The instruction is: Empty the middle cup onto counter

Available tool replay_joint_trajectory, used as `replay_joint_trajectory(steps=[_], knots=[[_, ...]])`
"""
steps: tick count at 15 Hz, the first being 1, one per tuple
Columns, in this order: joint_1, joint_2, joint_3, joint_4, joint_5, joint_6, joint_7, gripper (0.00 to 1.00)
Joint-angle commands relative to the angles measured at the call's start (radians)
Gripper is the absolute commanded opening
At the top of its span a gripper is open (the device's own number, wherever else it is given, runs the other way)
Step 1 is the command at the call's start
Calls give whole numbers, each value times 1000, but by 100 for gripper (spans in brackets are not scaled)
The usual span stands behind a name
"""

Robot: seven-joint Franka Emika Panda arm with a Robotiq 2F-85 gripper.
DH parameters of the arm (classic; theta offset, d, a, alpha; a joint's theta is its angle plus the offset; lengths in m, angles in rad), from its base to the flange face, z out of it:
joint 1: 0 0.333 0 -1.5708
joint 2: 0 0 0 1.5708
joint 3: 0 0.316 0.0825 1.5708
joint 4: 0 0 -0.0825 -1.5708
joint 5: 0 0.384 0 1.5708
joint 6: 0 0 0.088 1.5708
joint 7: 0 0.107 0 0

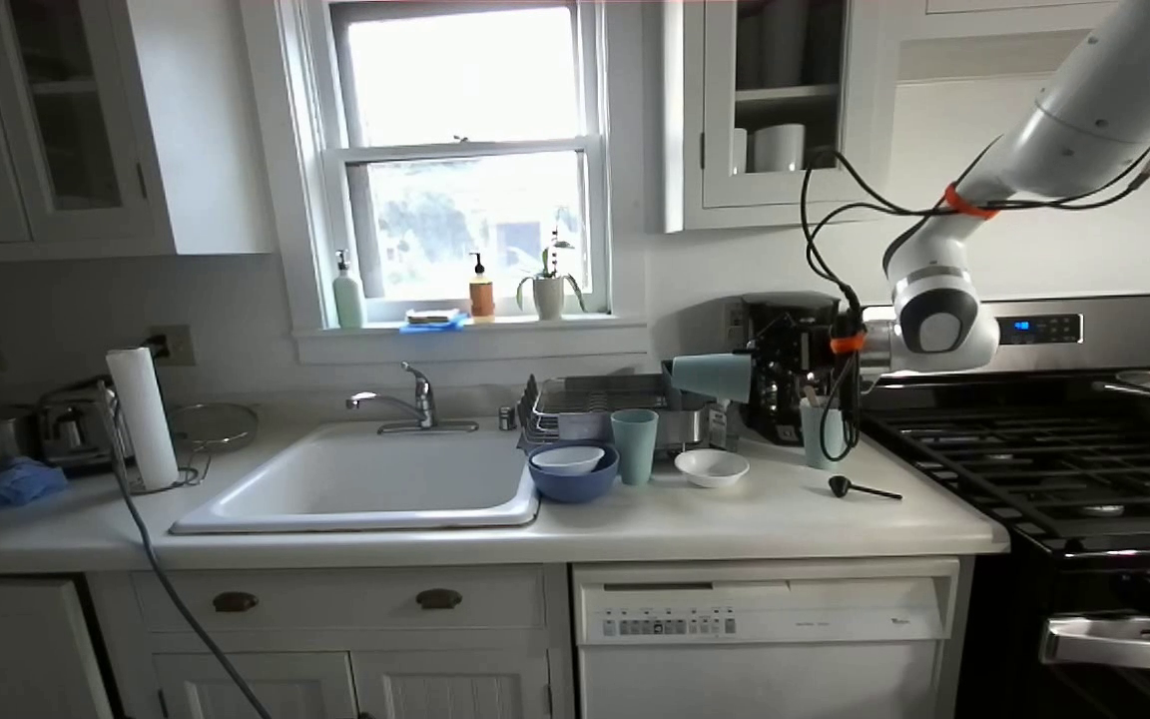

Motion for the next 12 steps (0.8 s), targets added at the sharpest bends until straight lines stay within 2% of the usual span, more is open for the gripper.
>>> replay_joint_trajectory(steps=[1, 4, 6, 9, 12], knots=[[36, -174, 25, -73, -84, 271, 22, 1], [50, -254, 75, -73, -163, 527, 39, 1], [63, -283, 123, -64, -252, 693, 100, 1], [82, -290, 189, -74, -491, 872, 280, 1], [100, -260, 232, -121, -734, 954, 452, 1]])
